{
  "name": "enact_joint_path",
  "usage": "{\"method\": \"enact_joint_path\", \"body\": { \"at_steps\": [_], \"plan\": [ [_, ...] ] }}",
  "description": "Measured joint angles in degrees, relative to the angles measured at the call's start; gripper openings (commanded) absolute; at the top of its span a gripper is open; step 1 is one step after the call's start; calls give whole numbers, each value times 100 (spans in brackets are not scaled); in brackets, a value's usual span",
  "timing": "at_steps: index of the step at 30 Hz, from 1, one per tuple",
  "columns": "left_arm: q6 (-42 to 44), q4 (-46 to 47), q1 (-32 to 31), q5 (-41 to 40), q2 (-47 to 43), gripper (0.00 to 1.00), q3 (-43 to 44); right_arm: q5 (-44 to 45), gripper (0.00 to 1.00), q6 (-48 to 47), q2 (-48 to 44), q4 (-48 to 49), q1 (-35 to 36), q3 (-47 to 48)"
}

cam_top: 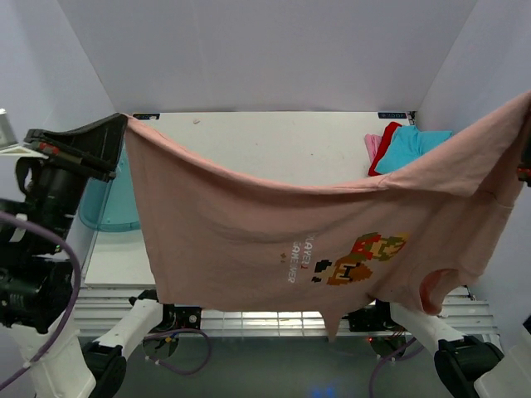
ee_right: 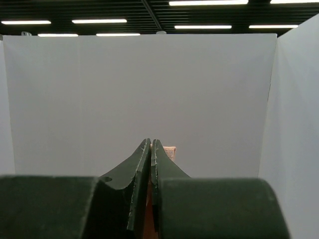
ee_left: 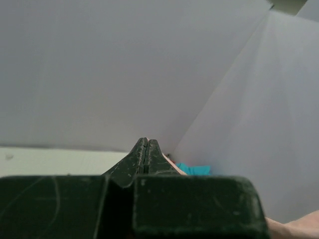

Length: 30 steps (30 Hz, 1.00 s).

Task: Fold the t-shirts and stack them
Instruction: Flatten the tshirt out

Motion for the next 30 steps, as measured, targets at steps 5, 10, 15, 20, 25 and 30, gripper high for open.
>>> {"method": "enact_joint_path", "body": {
  "at_steps": [5,10,15,20,25,30],
  "plan": [
    [87,352,0,-212,-144,0,-1788,190,8,-15,278,433,0,-1261],
    [313,800,0,-625,378,0,-3576,262,8,-96,1211,1014,0,-2782],
    [474,1493,0,-918,1801,0,-4629,289,8,-116,2704,1386,0,-4111],
    [629,2157,0,-1246,3475,0,-4968,273,8,-114,4004,1475,0,-4350],
    [868,2487,0,-1604,4739,0,-4725,245,8,-114,4673,1683,0,-4282],
    [1097,2643,9,-1947,5379,0,-4179,210,8,-111,5193,1725,0,-3842]
  ]
}}
